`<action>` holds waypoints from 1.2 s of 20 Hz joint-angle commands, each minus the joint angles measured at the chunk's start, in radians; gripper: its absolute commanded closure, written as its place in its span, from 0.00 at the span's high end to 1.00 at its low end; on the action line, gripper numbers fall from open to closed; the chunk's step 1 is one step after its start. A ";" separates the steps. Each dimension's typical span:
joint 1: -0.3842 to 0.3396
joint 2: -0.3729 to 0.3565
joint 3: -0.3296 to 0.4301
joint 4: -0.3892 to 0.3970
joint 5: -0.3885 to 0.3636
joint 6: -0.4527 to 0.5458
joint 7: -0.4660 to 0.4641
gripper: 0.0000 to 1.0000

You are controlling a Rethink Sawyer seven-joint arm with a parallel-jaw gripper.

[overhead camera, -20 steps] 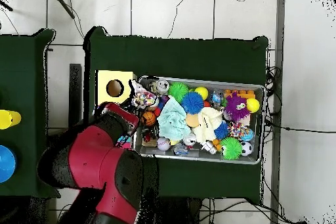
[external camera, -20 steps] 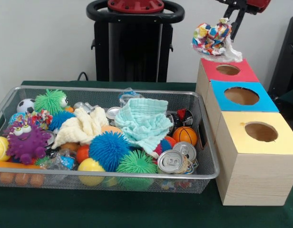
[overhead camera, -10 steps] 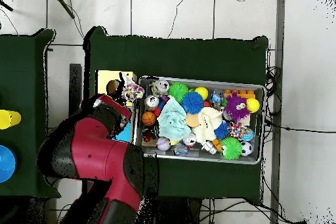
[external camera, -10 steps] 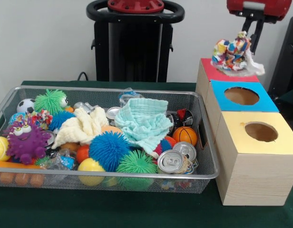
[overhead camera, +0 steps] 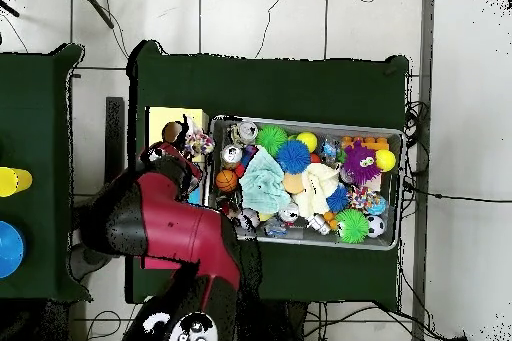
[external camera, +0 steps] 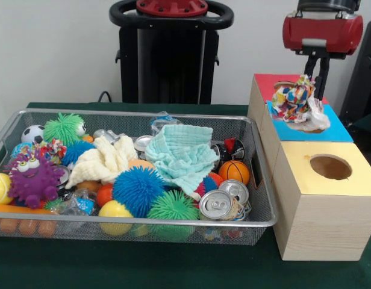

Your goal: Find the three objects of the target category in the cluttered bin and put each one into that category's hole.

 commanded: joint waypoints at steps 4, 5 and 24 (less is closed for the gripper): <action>-0.123 -0.035 0.303 0.174 0.078 -0.109 0.246 0.00; -0.117 -0.027 0.301 0.167 0.086 -0.116 0.256 0.00; -0.073 0.033 0.276 0.121 0.215 -0.247 0.278 0.00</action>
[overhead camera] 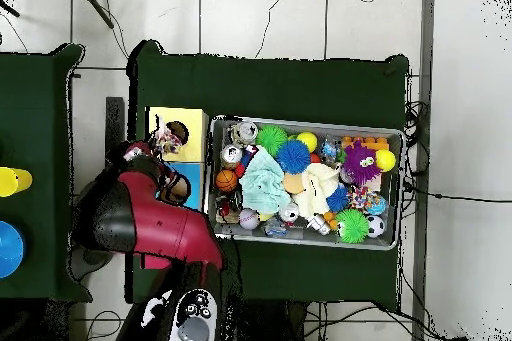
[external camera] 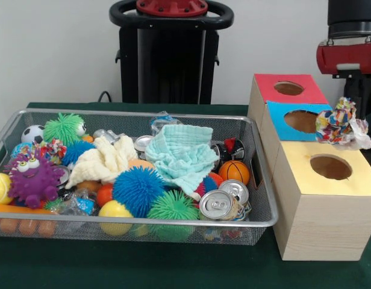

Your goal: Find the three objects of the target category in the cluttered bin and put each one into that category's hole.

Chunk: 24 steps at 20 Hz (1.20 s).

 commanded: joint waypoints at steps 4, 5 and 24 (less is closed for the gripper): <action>-0.043 0.074 0.097 0.026 0.027 -0.176 0.270 0.00; -0.052 0.087 0.107 0.026 0.014 -0.204 0.273 0.00; -0.085 0.206 0.155 0.026 -0.013 -0.383 0.246 0.00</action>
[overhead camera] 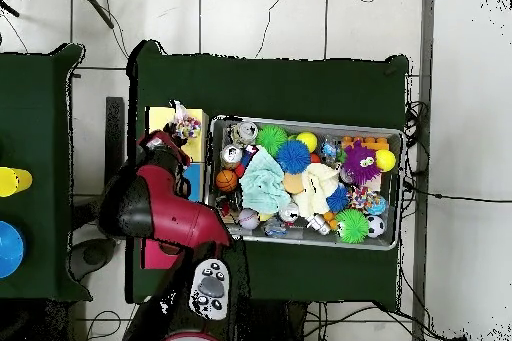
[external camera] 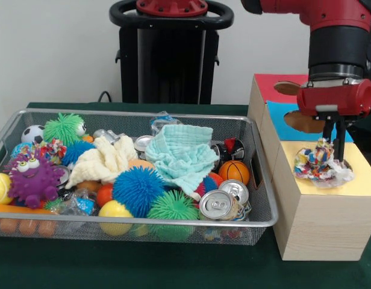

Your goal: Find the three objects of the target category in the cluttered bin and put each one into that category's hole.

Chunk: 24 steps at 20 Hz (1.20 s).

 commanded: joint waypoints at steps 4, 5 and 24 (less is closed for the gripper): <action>-0.052 0.075 0.126 0.038 -0.024 -0.060 0.270 0.00; -0.056 0.077 0.133 0.040 -0.022 -0.050 0.267 0.00; 0.004 0.200 0.075 -0.055 0.026 0.043 0.105 0.00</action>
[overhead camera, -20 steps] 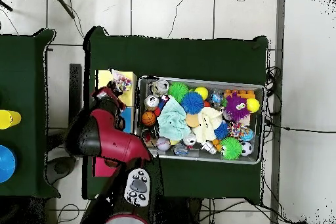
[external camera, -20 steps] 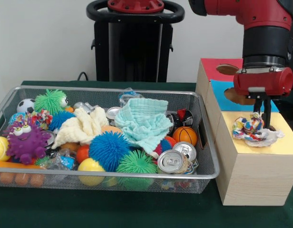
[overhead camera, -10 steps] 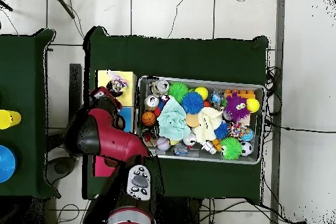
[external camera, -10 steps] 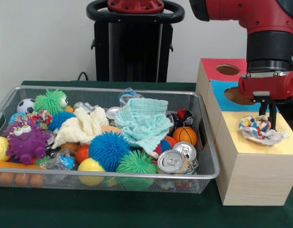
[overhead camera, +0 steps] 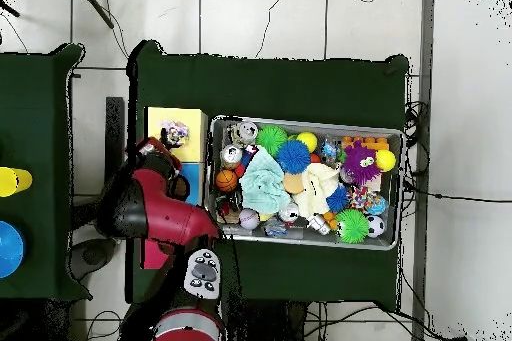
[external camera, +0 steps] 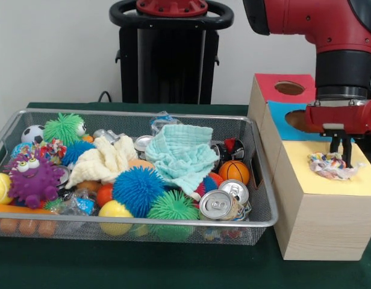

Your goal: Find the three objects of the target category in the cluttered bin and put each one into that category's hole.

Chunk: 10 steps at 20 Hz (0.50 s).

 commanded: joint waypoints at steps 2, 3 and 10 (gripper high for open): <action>-0.010 0.147 0.038 -0.044 0.014 0.064 0.110 0.00; -0.018 0.148 0.044 -0.043 0.001 0.066 0.109 0.00; -0.016 0.165 0.034 -0.048 -0.015 0.071 0.100 0.00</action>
